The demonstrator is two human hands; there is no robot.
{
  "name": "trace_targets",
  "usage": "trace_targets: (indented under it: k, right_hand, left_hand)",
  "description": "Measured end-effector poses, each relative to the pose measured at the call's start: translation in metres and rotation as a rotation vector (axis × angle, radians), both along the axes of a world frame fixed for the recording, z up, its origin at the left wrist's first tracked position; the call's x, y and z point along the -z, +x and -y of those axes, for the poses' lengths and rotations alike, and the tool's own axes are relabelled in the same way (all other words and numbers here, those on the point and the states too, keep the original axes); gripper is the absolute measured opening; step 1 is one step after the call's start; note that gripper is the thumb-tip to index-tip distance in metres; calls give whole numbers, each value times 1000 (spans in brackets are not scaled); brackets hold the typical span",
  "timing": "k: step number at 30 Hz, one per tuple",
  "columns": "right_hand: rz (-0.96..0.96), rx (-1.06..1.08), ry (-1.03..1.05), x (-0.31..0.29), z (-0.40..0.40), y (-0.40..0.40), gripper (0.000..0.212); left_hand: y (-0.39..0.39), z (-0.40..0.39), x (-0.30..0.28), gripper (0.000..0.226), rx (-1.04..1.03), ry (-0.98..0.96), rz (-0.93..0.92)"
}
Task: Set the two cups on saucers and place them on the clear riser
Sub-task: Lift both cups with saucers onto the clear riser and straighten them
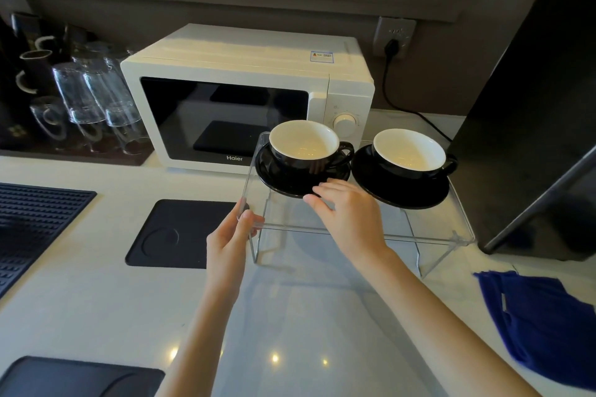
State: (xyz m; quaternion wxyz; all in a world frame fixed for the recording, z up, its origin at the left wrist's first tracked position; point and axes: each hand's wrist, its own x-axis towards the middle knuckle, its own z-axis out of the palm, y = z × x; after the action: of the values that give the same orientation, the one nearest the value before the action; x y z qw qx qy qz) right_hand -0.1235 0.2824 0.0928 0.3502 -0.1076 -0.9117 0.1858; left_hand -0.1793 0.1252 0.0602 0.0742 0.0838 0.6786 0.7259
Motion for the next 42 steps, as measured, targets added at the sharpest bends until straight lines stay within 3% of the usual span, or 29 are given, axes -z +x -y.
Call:
trace_targets:
  k: [15,20,25,28,31,38,42]
  right_hand:
    - [13,26,30,0,7,-3,20]
    - [8,37,-39,-1,7,-3,25]
    - [-11,17,-175,-6,-2,5,27]
    - [-82,121,-50,-4,-21,18,21]
    - [-22,205,64,0,-39,27,22]
    - [104,17,146,1,-30,18,33]
    - [76,19,137,-4,-24,11,27]
  left_hand:
    - [-8,1,5,33,30,35,-3]
    - [-11,2,5,40,45,-27,-11]
    - [-9,4,6,30,48,-10,-20]
    - [-6,3,7,28,40,17,-26]
    - [-5,1,6,31,38,42,-9]
    - [-5,2,8,32,30,15,-23]
    - [-4,2,7,36,52,4,-17]
